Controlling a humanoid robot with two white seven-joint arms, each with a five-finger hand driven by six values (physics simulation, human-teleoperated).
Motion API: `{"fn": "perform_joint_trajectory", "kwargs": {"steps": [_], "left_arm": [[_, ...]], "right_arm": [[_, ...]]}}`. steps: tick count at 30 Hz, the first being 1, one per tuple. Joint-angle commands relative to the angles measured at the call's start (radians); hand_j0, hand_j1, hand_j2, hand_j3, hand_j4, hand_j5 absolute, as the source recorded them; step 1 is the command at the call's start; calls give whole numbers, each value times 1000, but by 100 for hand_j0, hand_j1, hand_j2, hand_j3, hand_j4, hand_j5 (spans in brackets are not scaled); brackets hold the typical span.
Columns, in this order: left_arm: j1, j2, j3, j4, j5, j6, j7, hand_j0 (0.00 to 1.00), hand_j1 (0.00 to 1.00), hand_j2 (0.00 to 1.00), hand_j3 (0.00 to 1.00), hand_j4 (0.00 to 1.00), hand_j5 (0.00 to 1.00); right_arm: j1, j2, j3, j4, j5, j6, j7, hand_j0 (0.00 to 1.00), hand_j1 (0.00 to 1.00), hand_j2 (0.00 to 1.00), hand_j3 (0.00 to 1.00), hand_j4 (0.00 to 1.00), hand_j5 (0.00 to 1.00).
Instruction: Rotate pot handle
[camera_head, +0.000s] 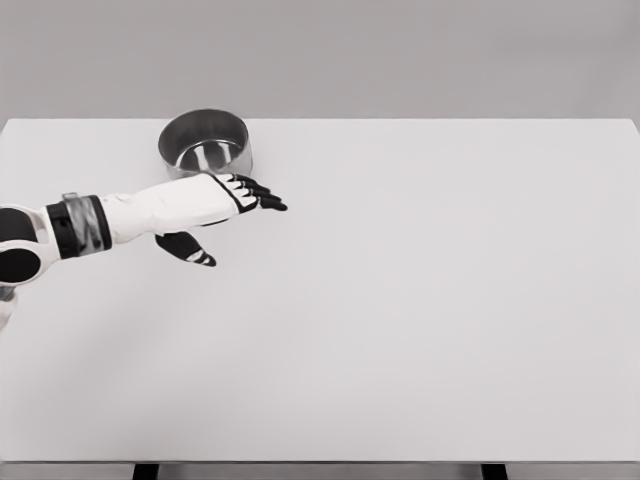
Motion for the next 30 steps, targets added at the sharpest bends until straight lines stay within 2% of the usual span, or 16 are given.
{"fn": "perform_joint_trajectory", "kwargs": {"steps": [1,10,12,13,14,15,16,17,18,19,20,22,23,26,30], "left_arm": [[-2,-2,-2,-4,3,3,0,100,100,100,100,100,100],[-49,1,-5,8,3,-2,0,100,100,100,100,100,100],[-87,3,-25,24,7,-3,0,100,100,100,100,100,100],[-135,9,-95,48,70,4,0,100,100,100,100,100,100],[-167,9,-134,88,130,7,0,100,100,100,100,100,100],[-201,12,-143,131,130,0,0,100,100,100,100,100,100],[-209,26,-154,139,130,-23,0,100,100,100,100,100,100],[-216,18,-183,148,128,-29,0,100,100,100,100,100,100],[-276,-20,-247,197,125,-28,0,100,100,100,100,100,100],[-285,-28,-270,206,122,-25,0,100,100,100,100,100,100],[-284,-26,-283,206,105,-28,0,100,100,100,100,100,100],[-287,-30,-286,205,-62,-33,0,100,100,100,100,100,100],[-287,-34,-287,200,-85,-36,0,100,100,100,100,100,100],[-287,-23,-289,192,-91,-39,0,100,100,100,100,100,100],[-284,10,-289,192,-102,-42,118,100,100,100,100,100,100]], "right_arm": [[0,0,0,0,-1,1,0,100,100,100,100,100,100],[8,0,0,3,-1,3,0,100,100,100,100,100,100],[8,0,0,4,-1,3,0,100,100,100,100,100,100],[8,0,0,3,-2,3,0,100,100,100,100,100,100],[8,0,0,3,-1,3,0,100,100,100,100,100,100],[8,0,0,3,-2,1,0,100,100,100,100,100,100],[8,0,0,3,-1,3,0,100,100,100,100,100,100],[8,0,0,3,-2,3,0,100,100,100,100,100,100],[8,0,0,3,-2,3,0,100,100,100,100,100,100],[8,0,0,3,-1,3,0,100,100,100,100,100,100],[8,0,0,3,-2,3,0,100,100,100,100,100,100],[8,0,0,3,-2,3,0,100,100,100,100,100,100],[8,0,0,3,-2,3,0,100,100,100,100,100,100],[8,0,0,3,-1,3,0,100,100,100,100,100,100],[8,0,0,3,-1,3,0,100,100,100,100,100,100]]}}
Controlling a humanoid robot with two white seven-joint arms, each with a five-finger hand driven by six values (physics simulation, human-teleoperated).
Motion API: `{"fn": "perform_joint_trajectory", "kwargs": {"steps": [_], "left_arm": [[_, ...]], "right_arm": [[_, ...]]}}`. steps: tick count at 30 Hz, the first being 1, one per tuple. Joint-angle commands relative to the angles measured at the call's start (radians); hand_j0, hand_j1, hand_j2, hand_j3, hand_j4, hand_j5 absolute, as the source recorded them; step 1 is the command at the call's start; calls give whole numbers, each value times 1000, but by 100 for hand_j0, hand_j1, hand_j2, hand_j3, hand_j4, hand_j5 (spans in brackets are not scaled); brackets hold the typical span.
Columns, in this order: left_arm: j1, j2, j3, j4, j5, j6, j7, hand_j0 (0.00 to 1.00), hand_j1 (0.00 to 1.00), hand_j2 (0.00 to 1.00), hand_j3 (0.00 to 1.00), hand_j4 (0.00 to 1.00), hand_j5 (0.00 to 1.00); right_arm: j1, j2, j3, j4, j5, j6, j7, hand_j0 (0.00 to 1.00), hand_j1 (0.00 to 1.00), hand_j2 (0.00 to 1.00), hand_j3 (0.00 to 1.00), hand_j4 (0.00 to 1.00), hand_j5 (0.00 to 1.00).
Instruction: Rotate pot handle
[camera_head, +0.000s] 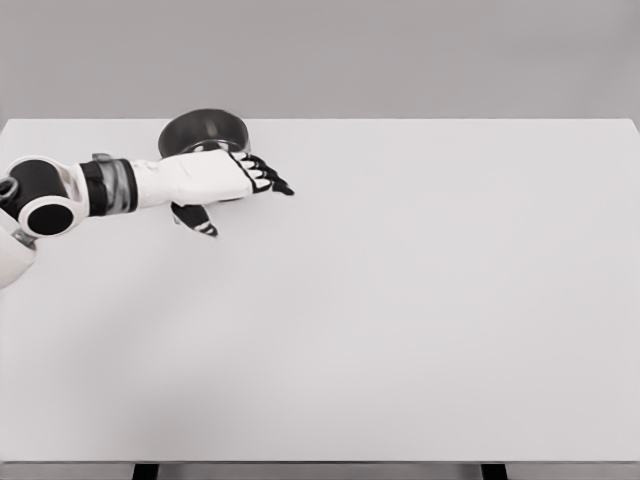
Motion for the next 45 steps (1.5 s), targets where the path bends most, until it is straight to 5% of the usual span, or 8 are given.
{"fn": "perform_joint_trajectory", "kwargs": {"steps": [1,17,25,35,45], "left_arm": [[0,17,-1,1,-9,2,51,100,100,100,100,100,100],[29,117,7,18,-67,9,170,100,100,100,100,100,100],[29,158,18,105,-67,11,229,100,100,100,100,100,100],[21,143,27,245,-72,23,304,100,100,100,100,100,100],[18,96,25,283,-136,190,394,100,100,100,100,100,100]], "right_arm": [[0,0,1,0,0,0,0,100,100,100,100,100,100],[0,0,-1,0,0,0,0,100,100,100,100,100,100],[0,0,1,0,0,0,0,100,100,100,100,100,100],[0,0,1,0,-1,0,0,100,100,100,100,100,100],[0,0,1,0,0,0,0,100,100,100,100,100,100]]}}
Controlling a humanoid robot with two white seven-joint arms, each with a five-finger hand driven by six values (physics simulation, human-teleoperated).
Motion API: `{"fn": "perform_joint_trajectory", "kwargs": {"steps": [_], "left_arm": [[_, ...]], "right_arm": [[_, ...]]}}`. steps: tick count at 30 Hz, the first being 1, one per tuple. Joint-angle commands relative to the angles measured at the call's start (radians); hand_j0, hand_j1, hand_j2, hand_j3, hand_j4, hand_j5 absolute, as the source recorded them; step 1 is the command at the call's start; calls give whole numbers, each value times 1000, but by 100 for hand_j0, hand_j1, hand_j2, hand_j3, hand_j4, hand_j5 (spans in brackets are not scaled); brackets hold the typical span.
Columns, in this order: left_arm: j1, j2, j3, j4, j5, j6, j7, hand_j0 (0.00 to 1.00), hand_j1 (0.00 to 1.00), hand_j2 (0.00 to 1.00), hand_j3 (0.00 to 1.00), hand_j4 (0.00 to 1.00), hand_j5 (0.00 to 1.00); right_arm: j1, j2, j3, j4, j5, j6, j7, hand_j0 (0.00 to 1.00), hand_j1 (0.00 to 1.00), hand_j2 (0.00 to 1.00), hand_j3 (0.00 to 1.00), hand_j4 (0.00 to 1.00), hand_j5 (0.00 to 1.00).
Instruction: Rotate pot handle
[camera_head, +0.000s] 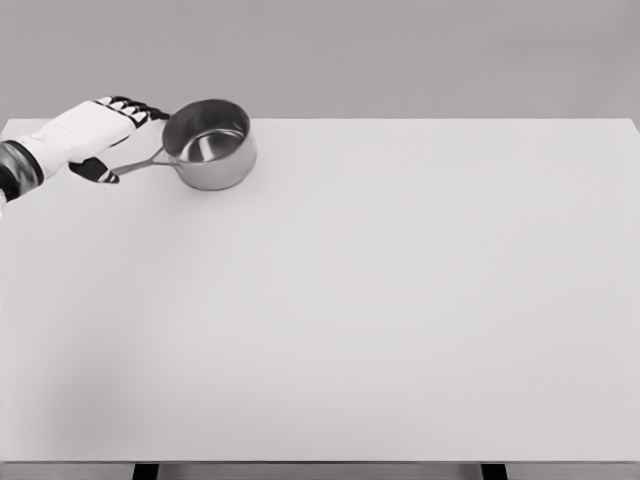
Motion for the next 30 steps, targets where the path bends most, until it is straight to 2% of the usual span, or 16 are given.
{"fn": "perform_joint_trajectory", "kwargs": {"steps": [1,10,12,22,27,29,30], "left_arm": [[0,-18,0,9,-36,67,37,100,100,100,100,100,100],[0,-29,0,29,-47,117,83,100,100,100,100,100,100],[0,-41,-1,30,-85,154,109,100,100,100,100,100,100],[-2,-54,-4,41,-103,192,148,100,100,100,100,100,100],[0,-35,-4,38,-94,165,148,100,100,100,100,100,100],[3,-8,-1,30,-90,97,148,100,100,100,100,100,100],[3,-5,2,30,-59,56,148,100,100,100,100,100,100]], "right_arm": [[0,0,-1,0,-1,0,0,100,100,100,100,100,100],[0,0,-1,0,0,0,0,100,100,100,100,100,100],[0,0,1,1,0,0,0,100,100,100,100,100,100],[0,0,-1,0,-1,0,0,100,100,100,100,100,100],[0,0,-1,0,0,0,0,100,100,100,100,100,100],[0,0,-1,0,-2,0,0,100,100,100,100,100,100],[0,0,1,0,0,0,0,100,100,100,100,100,100]]}}
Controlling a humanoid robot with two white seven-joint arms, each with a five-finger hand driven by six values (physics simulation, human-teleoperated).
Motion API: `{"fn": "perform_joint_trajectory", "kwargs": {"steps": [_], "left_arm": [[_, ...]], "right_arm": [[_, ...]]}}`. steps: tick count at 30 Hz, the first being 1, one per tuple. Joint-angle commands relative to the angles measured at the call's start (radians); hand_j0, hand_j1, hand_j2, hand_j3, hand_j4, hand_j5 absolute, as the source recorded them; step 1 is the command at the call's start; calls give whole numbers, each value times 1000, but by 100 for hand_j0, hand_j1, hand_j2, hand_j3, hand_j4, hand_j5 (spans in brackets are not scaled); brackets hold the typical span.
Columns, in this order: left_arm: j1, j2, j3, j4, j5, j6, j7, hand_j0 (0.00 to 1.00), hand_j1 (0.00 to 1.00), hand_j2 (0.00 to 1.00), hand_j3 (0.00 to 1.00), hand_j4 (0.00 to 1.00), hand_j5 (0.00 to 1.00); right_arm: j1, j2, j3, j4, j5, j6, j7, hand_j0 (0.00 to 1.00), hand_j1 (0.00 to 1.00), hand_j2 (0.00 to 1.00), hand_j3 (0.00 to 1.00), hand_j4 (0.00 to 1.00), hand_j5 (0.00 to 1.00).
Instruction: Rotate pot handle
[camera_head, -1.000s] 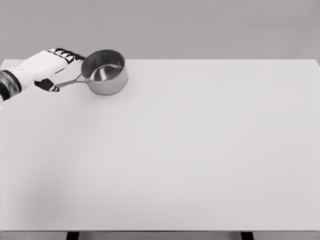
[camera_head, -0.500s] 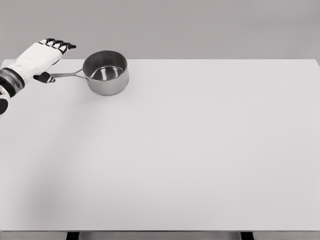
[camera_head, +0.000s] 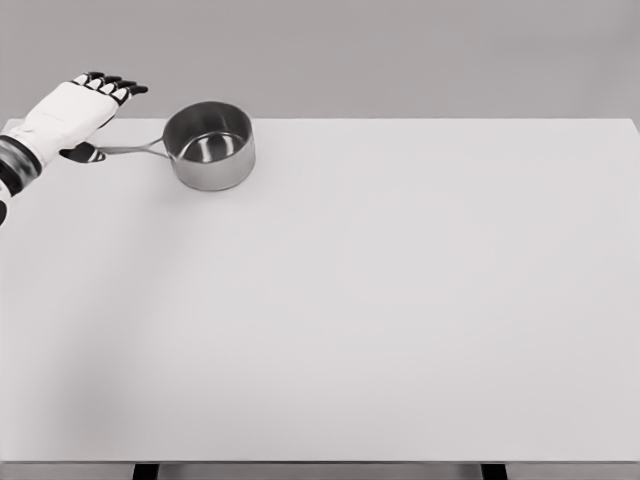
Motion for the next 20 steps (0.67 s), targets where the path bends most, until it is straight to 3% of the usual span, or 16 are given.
{"fn": "perform_joint_trajectory", "kwargs": {"steps": [1,3,7,8,10,12,13,15,16,20], "left_arm": [[2,26,4,-4,30,-67,1,100,100,100,100,100,100],[3,35,4,-4,55,-108,1,100,100,100,100,100,100],[5,112,6,-13,207,-431,1,100,100,100,100,100,100],[5,127,6,-24,230,-431,0,100,100,100,100,100,100],[9,192,4,-148,233,-431,-5,100,100,100,100,100,100],[47,271,4,-339,234,-431,-5,100,100,100,100,100,100],[77,295,4,-428,234,-431,-9,100,100,100,100,100,100],[167,296,2,-528,233,-431,-31,100,100,100,100,100,100],[202,292,2,-559,233,-431,-68,100,100,100,100,100,100],[210,287,-1,-565,233,-431,-79,100,100,100,100,100,100]], "right_arm": [[0,0,1,0,0,0,0,100,100,100,100,100,100],[0,0,1,0,0,0,0,100,100,100,100,100,100],[0,0,1,0,0,0,0,100,100,100,100,100,100],[0,0,-1,0,0,0,0,100,100,100,100,100,100],[0,0,1,2,-1,0,0,100,100,100,100,100,100],[0,0,-1,2,-1,0,0,100,100,100,100,100,100],[0,0,-1,0,-1,0,0,100,100,100,100,100,100],[0,0,1,0,0,0,0,100,100,100,100,100,100],[0,0,-1,0,0,0,0,100,100,100,100,100,100],[0,0,1,0,0,0,0,100,100,100,100,100,100]]}}
